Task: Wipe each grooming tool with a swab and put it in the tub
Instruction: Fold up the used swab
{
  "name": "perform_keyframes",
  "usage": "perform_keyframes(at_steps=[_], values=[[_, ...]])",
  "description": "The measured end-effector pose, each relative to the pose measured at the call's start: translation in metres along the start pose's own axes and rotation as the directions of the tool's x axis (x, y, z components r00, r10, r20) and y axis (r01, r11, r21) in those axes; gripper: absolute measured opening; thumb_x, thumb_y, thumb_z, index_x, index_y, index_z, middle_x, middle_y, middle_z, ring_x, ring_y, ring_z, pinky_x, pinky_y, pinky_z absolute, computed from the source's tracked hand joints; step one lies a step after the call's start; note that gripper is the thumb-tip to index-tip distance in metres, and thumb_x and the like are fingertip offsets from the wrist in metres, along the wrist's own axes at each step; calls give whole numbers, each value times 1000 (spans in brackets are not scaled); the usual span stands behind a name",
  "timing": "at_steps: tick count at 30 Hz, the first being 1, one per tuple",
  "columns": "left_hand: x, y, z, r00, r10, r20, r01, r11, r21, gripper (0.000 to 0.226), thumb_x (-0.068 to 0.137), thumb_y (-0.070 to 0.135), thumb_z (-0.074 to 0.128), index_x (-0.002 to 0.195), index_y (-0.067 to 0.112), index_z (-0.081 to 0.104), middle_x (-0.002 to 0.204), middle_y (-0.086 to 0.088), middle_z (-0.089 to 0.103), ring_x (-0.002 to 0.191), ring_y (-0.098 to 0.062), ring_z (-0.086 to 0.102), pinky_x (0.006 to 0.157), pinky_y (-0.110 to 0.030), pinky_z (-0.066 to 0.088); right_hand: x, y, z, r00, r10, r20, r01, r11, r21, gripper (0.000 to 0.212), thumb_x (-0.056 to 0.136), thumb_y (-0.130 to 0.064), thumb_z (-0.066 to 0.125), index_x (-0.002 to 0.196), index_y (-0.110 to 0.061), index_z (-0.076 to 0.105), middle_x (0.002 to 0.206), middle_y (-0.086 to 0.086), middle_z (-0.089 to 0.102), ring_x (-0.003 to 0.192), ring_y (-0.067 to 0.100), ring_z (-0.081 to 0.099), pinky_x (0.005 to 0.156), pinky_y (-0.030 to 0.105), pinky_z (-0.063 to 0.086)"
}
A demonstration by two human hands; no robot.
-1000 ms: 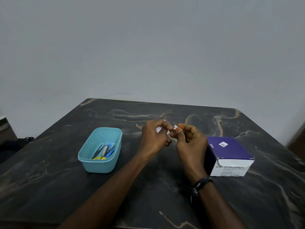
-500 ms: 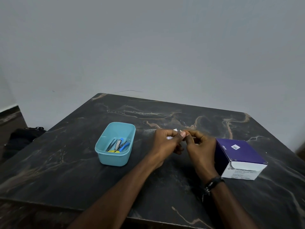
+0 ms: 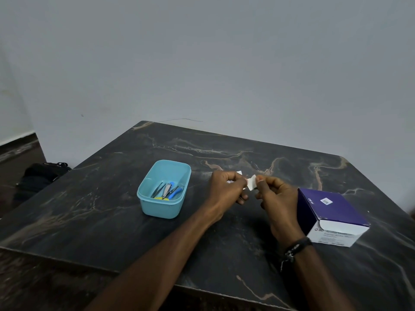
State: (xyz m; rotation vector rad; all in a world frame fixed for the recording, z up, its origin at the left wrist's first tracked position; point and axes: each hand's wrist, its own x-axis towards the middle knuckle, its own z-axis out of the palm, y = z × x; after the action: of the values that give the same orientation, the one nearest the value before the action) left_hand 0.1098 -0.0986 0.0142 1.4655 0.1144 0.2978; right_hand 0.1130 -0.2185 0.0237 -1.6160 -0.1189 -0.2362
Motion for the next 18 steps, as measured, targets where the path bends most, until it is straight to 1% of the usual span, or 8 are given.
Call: perform_keyframes(at_steps=[4, 6, 8, 10, 12, 14, 16, 18], values=[[0, 0, -1, 1000, 11, 3, -11, 999, 32, 16, 85, 6, 62, 76, -4, 70, 68, -11, 65, 48, -15, 58, 44, -26, 48, 0, 2, -2, 999, -24, 40, 26, 998, -60, 24, 86, -13, 69, 109, -17, 64, 89, 2, 72, 73, 9, 66, 60, 16, 49], [-1, 2, -1, 1000, 0, 19, 0, 1000, 13, 15, 87, 4, 60, 77, 0, 70, 70, -8, 65, 50, -13, 56, 43, -26, 48, 1, 3, -3, 999, -32, 41, 35, 996, -82, 21, 88, -8, 66, 108, -14, 67, 90, 3, 72, 74, 11, 66, 57, 15, 48], [-1, 4, -2, 998, -15, 63, 15, 1000, -4, 18, 87, -2, 55, 83, 2, 71, 79, -6, 66, 55, -12, 55, 45, -26, 49, 3, 5, -3, 999, -47, 25, 49, 994, -95, 17, 89, -7, 64, 104, -11, 69, 88, 4, 73, 76, 12, 68, 56, 14, 47], [0, 4, -4, 995, -14, 98, 12, 1000, 22, 36, 83, -11, 49, 99, 10, 72, 94, -5, 67, 63, -11, 56, 49, -26, 52, 4, 4, -4, 999, -48, -4, 48, 996, -80, 15, 89, -5, 64, 102, -10, 70, 87, 4, 73, 76, 11, 70, 57, 14, 49], [2, 2, -6, 992, -6, 124, -4, 997, 80, 62, 81, -17, 50, 127, 23, 61, 102, 3, 64, 74, -13, 58, 56, -27, 55, 4, 5, -5, 999, -42, -22, 41, 997, -63, 14, 88, -4, 65, 100, -9, 69, 86, 3, 73, 74, 8, 70, 56, 13, 50], [1, 1, -6, 987, 13, 158, -28, 995, 96, 80, 81, -18, 55, 144, 30, 40, 107, 1, 62, 81, -18, 60, 60, -28, 57, 4, 5, -4, 999, -42, -16, 41, 998, -51, 12, 87, -4, 66, 98, -9, 70, 86, 3, 74, 75, 9, 71, 56, 13, 50], [0, 0, -7, 982, 24, 190, -35, 998, 55, 87, 81, -17, 60, 149, 25, 27, 107, -9, 64, 79, -17, 65, 63, -30, 58, 3, 6, -3, 999, -45, 0, 45, 998, -45, 11, 86, -5, 67, 95, -11, 70, 87, 3, 74, 79, 9, 72, 62, 16, 53], [-2, -2, -7, 983, 25, 183, -29, 999, 21, 78, 81, -16, 62, 146, 14, 33, 109, -13, 63, 73, -13, 69, 63, -29, 59, 3, 7, -2, 999, -42, 15, 42, 997, -62, 10, 86, -6, 68, 93, -12, 70, 85, 1, 74, 75, 7, 71, 62, 17, 54]])
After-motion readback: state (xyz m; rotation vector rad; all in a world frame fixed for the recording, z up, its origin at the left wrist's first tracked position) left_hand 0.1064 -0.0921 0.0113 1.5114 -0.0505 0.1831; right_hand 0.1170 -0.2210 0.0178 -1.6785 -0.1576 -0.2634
